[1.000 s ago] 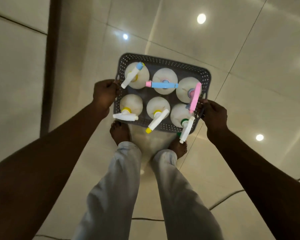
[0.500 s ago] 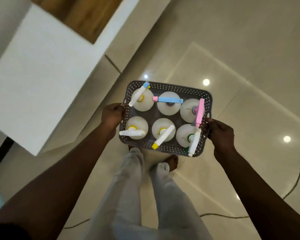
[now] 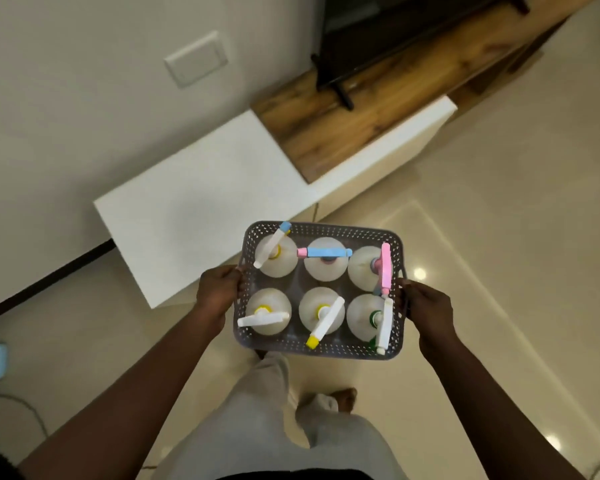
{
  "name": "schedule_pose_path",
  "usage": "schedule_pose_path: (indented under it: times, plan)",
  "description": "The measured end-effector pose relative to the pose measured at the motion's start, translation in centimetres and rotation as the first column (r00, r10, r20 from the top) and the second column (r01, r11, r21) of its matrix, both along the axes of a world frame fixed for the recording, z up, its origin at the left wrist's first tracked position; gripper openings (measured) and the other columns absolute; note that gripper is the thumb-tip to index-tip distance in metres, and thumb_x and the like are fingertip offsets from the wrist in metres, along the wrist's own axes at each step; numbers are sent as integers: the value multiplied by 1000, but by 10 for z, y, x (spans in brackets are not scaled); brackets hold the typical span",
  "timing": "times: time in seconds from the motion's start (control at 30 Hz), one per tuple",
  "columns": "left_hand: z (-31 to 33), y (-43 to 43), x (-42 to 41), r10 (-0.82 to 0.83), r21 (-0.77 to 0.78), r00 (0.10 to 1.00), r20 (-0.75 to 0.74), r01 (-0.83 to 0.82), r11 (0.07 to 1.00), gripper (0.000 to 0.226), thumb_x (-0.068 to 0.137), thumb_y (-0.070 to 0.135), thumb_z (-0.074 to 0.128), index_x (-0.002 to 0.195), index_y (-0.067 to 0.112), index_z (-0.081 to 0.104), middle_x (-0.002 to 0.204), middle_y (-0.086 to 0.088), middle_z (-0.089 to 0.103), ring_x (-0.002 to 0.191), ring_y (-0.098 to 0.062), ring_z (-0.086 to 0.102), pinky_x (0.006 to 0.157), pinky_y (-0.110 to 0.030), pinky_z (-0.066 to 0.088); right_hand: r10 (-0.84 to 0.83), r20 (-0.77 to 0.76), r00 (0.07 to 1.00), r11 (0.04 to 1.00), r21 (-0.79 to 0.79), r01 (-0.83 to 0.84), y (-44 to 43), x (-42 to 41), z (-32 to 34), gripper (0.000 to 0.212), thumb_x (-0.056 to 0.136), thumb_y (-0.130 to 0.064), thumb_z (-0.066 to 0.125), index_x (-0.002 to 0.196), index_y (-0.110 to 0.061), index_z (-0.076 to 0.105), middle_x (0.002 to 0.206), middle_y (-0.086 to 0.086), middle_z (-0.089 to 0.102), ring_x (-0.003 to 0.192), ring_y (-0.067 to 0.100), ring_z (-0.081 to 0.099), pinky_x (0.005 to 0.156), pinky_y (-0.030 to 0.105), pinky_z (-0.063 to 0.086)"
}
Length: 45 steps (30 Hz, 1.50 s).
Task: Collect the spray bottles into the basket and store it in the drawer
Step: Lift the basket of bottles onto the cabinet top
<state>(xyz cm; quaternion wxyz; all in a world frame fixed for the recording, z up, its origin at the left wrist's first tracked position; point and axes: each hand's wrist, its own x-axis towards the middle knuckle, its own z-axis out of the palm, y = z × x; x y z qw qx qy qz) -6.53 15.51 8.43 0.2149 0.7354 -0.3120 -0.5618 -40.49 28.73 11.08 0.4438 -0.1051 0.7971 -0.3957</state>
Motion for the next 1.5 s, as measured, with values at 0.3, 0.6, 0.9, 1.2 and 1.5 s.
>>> schedule_pose_path:
  times: [0.3, 0.6, 0.9, 1.2, 1.5]
  plan:
    - [17, -31, 73, 240, -5, 971, -13, -240, 971, 23, 100, 11, 61, 94, -4, 79, 77, -13, 69, 74, -24, 60, 82, -39, 52, 235, 2, 972, 972, 13, -235, -114, 49, 12, 30, 102, -22, 64, 84, -5, 81, 85, 21, 76, 74, 20, 60, 75, 36, 50]
    - [-11, -53, 103, 414, -14, 908, 69, -414, 910, 31, 100, 17, 66, 74, 5, 77, 75, -16, 69, 77, -25, 60, 83, -45, 52, 497, 65, 865, 866, 25, -499, -240, 70, -19, 30, 104, -20, 62, 83, -9, 81, 73, 5, 76, 71, 17, 62, 72, 34, 51]
    - [-46, -91, 115, 508, 0, 861, 38, -508, 861, 28, 100, -1, 57, 95, 17, 78, 98, -16, 75, 95, -28, 66, 99, -51, 54, 624, 61, 779, 777, 58, -627, -345, 106, -66, 29, 101, -13, 63, 85, -30, 81, 80, -6, 81, 73, 14, 68, 69, 29, 53]
    - [-91, -148, 150, 468, 30, 882, 46, -470, 882, 50, 97, 2, 59, 75, 40, 84, 87, 2, 80, 94, -26, 70, 95, -44, 55, 632, 135, 763, 760, 86, -645, -409, 145, -111, 25, 97, -1, 64, 97, -18, 82, 78, -5, 81, 78, 18, 71, 68, 27, 59]
    - [-126, -182, 171, 461, 61, 887, 3, -461, 885, 36, 96, -4, 56, 92, 24, 79, 96, -4, 79, 106, -30, 72, 104, -47, 56, 599, 197, 776, 778, 87, -622, -440, 170, -154, 29, 99, 0, 63, 125, -2, 75, 118, 22, 77, 110, 35, 71, 103, 50, 56]
